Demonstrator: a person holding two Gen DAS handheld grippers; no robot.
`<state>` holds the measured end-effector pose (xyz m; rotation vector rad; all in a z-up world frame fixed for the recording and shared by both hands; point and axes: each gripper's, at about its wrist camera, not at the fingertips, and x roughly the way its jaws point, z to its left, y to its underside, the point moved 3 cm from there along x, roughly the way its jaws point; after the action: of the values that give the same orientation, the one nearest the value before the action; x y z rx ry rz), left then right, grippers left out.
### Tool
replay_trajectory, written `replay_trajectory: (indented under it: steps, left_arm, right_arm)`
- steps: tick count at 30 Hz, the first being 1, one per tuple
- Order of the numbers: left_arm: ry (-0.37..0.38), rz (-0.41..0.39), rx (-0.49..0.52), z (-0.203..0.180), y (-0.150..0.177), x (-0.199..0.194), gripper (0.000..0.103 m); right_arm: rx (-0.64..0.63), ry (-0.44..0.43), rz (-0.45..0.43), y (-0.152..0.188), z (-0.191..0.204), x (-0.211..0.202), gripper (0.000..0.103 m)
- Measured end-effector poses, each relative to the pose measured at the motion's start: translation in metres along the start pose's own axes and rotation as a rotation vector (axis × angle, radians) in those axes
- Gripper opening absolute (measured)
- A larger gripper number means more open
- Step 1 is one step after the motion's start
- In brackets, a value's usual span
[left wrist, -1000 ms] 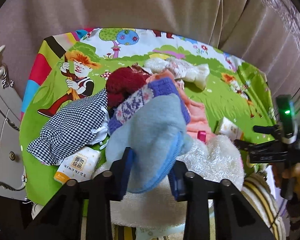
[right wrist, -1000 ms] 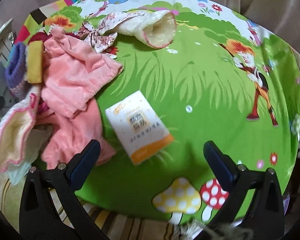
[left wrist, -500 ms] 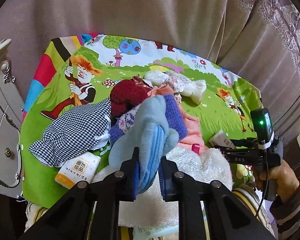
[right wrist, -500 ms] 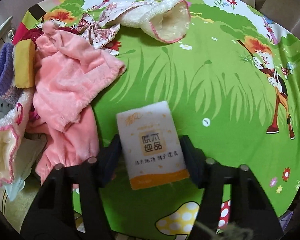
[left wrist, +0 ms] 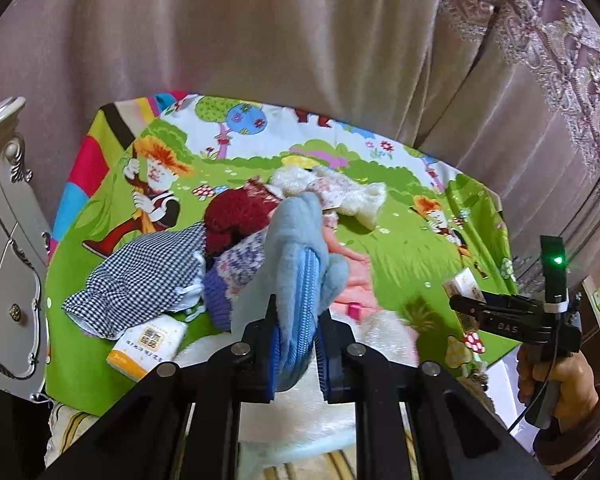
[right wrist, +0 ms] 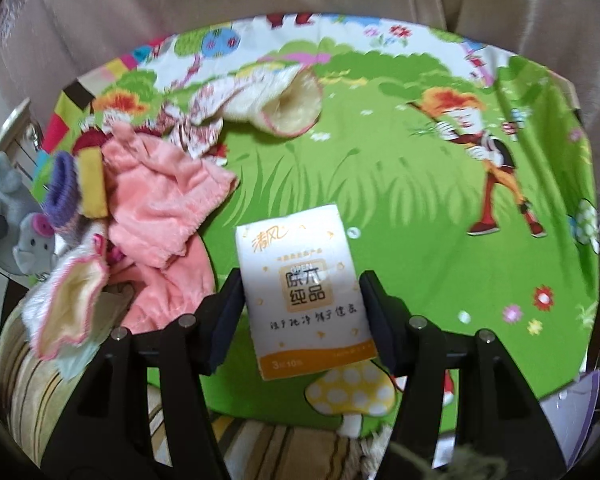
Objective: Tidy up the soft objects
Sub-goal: 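Carry both items over the purple-rimmed box and open both tools to drop them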
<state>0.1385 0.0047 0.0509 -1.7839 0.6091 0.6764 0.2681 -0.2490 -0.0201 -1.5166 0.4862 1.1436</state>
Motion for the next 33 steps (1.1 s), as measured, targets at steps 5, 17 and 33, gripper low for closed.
replay_trajectory:
  steps: [5, 17, 33]
  left_arm:
    - [0.058, -0.018, 0.039, -0.028, 0.000, -0.014, 0.016]
    - [0.280, 0.077, 0.153, -0.120, 0.029, -0.017, 0.015]
    - [0.656, 0.359, 0.238, -0.246, 0.097, -0.008, 0.015]
  right_arm:
    - [0.043, -0.009, -0.047, 0.015, -0.012, -0.036, 0.062]
    - [0.140, 0.023, -0.093, 0.076, -0.049, -0.100, 0.062]
    - [0.292, 0.155, -0.079, 0.177, -0.109, -0.150, 0.062]
